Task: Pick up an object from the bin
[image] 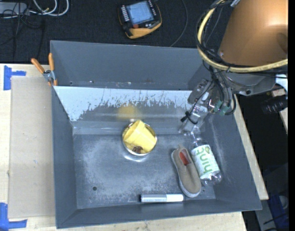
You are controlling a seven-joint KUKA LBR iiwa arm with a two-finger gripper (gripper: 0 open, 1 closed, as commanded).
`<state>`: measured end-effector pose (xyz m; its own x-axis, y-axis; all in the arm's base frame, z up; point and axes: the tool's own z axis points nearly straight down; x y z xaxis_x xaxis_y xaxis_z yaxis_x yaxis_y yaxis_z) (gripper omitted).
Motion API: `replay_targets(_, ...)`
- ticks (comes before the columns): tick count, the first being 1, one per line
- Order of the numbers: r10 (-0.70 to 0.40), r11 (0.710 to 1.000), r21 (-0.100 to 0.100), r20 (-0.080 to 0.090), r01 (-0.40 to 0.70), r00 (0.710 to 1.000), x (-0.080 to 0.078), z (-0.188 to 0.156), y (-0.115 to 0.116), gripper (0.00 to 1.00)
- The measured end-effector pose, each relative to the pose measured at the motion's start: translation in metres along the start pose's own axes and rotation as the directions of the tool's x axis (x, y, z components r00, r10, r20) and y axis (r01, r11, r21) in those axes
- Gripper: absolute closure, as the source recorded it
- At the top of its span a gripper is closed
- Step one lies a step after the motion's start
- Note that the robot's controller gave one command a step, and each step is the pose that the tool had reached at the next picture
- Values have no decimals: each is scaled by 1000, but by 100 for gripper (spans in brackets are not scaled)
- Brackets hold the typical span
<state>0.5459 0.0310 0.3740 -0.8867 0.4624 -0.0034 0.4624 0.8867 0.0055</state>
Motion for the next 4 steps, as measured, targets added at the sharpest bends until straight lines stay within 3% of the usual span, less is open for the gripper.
replay_targets(1, 160, 987, -1, 0, -160, 987, -36, 11, 82, 0)
replay_targets(2, 46, 999, 4, -7, -46, 999, -7, 145, 118, 0)
replay_targets(3, 218, 976, -1, -3, -218, 976, 20, 43, 171, 0)
replay_targets(4, 364, 931, 8, -8, -364, 931, 49, 128, 201, 0)
